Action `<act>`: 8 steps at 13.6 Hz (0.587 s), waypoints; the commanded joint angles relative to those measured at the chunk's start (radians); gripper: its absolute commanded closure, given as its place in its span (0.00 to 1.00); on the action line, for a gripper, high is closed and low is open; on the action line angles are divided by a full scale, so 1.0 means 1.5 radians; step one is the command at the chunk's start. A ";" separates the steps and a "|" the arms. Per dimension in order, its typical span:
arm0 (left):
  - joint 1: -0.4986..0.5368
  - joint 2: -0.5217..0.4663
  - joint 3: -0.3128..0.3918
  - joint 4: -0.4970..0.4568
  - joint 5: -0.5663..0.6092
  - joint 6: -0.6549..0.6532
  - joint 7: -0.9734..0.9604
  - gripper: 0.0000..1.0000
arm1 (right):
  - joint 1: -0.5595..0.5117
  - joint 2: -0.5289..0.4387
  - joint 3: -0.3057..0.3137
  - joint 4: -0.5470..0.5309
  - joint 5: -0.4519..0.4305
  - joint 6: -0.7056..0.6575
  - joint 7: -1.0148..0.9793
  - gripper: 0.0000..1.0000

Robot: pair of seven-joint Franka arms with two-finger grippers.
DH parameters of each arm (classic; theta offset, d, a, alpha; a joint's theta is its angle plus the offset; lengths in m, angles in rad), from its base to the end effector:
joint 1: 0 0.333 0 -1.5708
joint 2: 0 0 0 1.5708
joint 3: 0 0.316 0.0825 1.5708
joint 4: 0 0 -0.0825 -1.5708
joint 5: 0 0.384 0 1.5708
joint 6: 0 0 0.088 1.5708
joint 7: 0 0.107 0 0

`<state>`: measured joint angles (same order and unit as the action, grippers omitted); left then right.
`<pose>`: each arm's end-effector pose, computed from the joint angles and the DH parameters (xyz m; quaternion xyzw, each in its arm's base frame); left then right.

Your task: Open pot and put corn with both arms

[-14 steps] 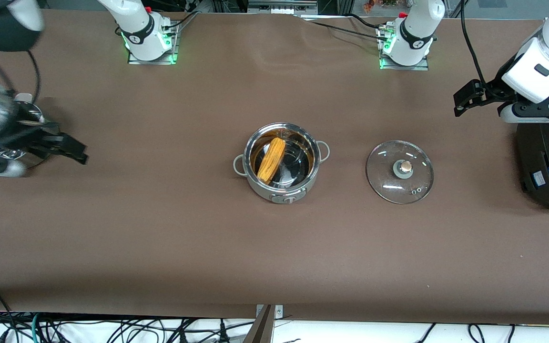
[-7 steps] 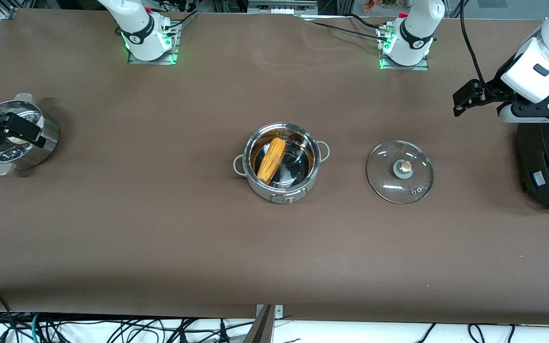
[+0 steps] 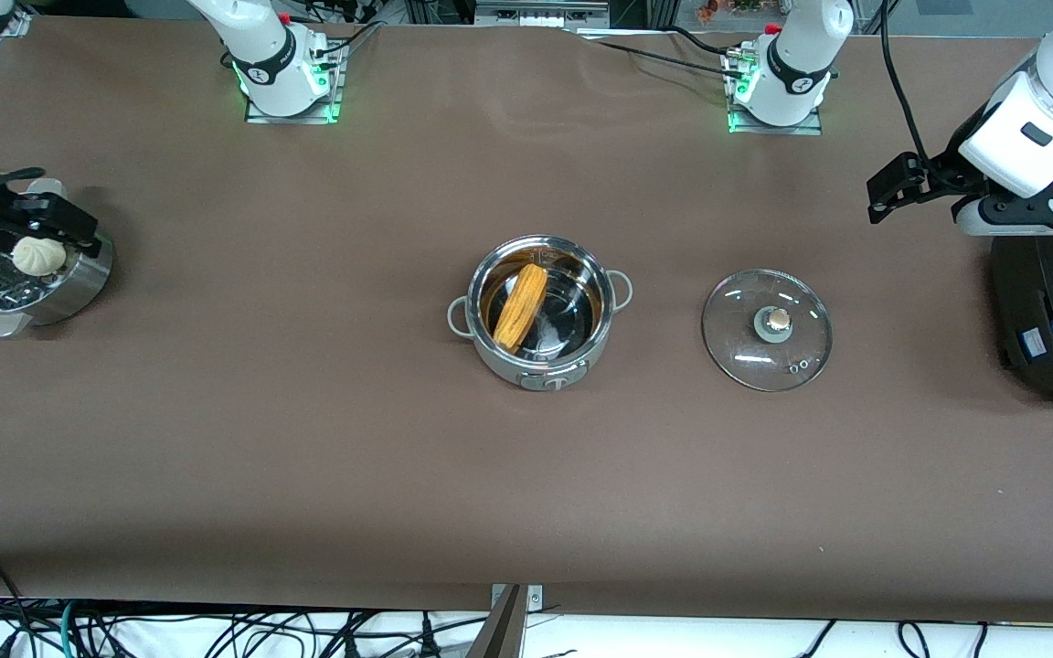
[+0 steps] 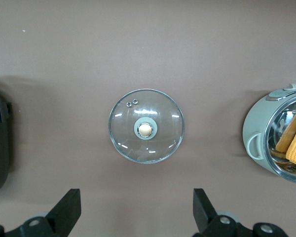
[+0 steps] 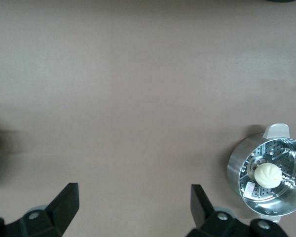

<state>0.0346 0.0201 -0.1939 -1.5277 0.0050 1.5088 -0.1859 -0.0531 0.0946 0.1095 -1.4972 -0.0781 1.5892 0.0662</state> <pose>0.5477 -0.0862 0.6284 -0.9997 -0.0134 0.0189 0.0039 0.5849 0.0217 0.6075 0.9994 -0.0044 0.0011 0.0339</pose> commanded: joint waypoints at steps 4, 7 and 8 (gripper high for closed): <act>0.005 0.006 -0.004 0.015 -0.006 -0.002 -0.004 0.00 | 0.001 0.014 0.003 0.014 -0.011 -0.026 -0.004 0.00; 0.005 0.006 -0.004 0.015 -0.006 -0.002 -0.004 0.00 | 0.002 0.019 0.004 0.014 -0.008 -0.025 0.003 0.00; 0.004 0.006 -0.004 0.015 -0.006 -0.002 -0.005 0.00 | 0.002 0.019 0.004 0.014 -0.008 -0.026 0.002 0.00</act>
<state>0.0346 0.0202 -0.1939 -1.5277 0.0050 1.5088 -0.1871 -0.0507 0.1153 0.1113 -1.4970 -0.0834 1.5725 0.0667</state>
